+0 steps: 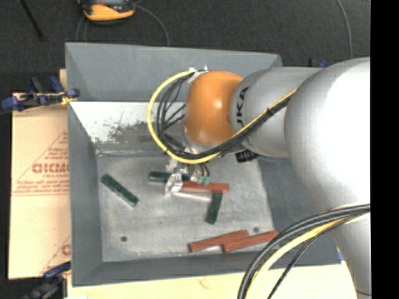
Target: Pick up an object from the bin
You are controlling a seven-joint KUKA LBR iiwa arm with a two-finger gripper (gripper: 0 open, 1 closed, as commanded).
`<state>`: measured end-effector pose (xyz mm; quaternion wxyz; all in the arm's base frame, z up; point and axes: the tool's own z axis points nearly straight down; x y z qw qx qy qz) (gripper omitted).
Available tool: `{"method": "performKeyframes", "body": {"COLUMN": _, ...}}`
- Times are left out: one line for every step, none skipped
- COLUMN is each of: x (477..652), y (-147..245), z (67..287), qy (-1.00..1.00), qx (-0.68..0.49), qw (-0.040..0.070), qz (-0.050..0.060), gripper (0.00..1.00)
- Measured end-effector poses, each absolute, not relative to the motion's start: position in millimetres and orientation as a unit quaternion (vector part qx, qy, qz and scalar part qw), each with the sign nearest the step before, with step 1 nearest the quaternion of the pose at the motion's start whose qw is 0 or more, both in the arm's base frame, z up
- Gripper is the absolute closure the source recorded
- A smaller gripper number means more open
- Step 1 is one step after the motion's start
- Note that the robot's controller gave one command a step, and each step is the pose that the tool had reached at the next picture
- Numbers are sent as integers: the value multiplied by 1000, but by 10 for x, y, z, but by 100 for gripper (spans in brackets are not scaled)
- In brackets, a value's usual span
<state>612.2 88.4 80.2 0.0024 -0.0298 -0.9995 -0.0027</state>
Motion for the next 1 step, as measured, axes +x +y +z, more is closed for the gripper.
{"method": "performKeyframes", "body": {"x": 5394, "y": 1178, "z": 2661, "qy": -1000, "qx": -30, "qw": -4, "qz": -2, "gripper": 100}}
